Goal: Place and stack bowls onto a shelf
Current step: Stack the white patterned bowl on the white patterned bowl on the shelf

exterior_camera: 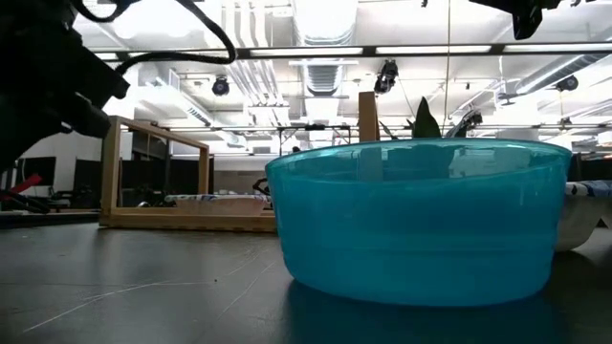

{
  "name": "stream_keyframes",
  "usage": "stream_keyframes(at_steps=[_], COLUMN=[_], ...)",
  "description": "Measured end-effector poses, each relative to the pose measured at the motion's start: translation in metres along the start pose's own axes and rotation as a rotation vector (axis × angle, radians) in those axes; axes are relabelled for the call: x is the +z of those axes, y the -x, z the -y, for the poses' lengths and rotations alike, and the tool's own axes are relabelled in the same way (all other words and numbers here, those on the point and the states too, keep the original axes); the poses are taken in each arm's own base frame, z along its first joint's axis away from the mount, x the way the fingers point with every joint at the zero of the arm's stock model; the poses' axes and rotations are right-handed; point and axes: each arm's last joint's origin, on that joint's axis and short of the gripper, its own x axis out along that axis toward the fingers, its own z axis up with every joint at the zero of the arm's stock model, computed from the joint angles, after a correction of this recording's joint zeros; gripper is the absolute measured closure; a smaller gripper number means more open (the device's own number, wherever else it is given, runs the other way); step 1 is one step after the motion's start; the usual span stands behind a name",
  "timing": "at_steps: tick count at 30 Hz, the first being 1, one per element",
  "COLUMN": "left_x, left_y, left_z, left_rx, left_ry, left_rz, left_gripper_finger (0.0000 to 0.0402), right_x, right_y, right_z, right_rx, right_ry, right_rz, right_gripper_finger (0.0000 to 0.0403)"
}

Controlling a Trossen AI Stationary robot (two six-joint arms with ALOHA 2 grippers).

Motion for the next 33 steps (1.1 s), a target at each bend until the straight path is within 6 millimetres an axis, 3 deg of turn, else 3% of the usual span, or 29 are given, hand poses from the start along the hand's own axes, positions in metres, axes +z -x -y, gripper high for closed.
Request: stream_keyframes(at_steps=[6,15,20,27,33], left_x=[-0.002,-0.003,-0.005,-0.011,-0.020], left_y=[-0.011,-0.014,-0.010,0.027,0.080], left_z=[-0.003,-0.004,-0.003,-0.012,-0.044], left_rx=[0.009,-0.003,-0.024,-0.070,0.067], left_ry=[0.019,-0.005,-0.011,0.023,0.157], left_rz=[0.001,0.000,0.006,0.166,0.467], left_gripper_finger=[0.0275,0.0384,0.0395,0.0399,0.0400], right_x=[0.000,0.000,0.000,0.000,0.000], right_y=[0.000,0.000,0.000,0.000,0.000], right_z=[0.000,0.000,0.000,0.000,0.000], right_rx=[0.000,0.000,0.000,0.000,0.000], right_ry=[0.000,0.000,0.000,-0.001,-0.008], right_rz=[-0.001,-0.002,-0.001,-0.001,-0.001], right_gripper_finger=[0.0394,0.0394,0.0394,0.0394,0.0394])
